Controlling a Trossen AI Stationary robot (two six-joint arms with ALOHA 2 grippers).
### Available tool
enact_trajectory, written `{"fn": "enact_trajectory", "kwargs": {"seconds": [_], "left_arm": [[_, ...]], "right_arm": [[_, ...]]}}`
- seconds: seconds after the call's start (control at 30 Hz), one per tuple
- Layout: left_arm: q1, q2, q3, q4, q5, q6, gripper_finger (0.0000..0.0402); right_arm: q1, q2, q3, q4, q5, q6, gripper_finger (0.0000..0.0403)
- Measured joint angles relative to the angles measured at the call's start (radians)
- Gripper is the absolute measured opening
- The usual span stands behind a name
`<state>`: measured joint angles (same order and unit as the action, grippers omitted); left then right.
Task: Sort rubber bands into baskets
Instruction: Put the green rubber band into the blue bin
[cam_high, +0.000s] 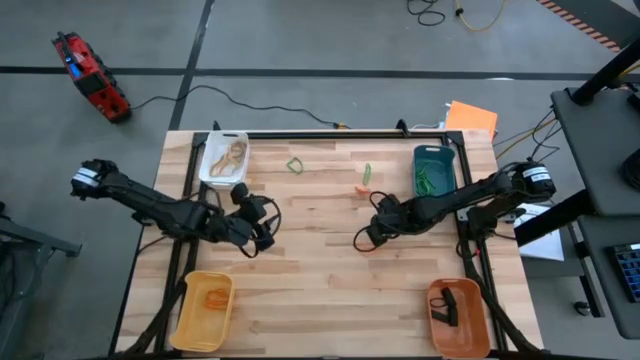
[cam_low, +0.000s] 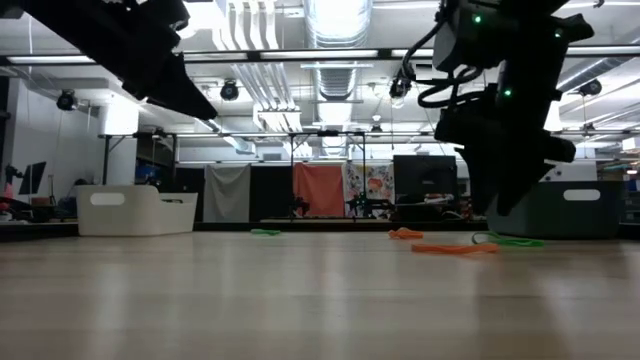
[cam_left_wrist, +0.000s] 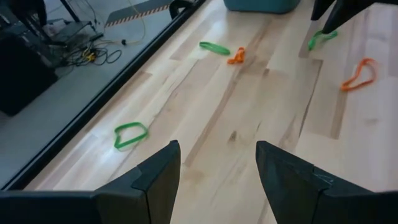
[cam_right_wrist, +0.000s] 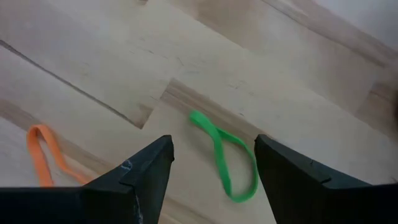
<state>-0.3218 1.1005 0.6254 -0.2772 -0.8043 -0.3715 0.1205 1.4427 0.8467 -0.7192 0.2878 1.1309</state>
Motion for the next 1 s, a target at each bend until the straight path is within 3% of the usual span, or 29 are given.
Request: {"fn": "enact_trajectory", "kwargs": {"seconds": [0.43, 0.83, 1.0], "left_arm": [[0.001, 0.077, 0.004, 0.051, -0.01, -0.001, 0.0194], [0.001, 0.079, 0.023, 0.056, -0.024, 0.018, 0.0194], [0.001, 0.081, 0.024, 0.062, -0.025, 0.018, 0.0194]], "right_arm": [[-0.001, 0.007, 0.0, 0.006, 0.0, -0.167, 0.0219], [-0.001, 0.155, 0.003, 0.037, 0.0, -0.2, 0.0218], [0.0, 0.169, 0.004, 0.053, -0.003, -0.2, 0.0181]]}}
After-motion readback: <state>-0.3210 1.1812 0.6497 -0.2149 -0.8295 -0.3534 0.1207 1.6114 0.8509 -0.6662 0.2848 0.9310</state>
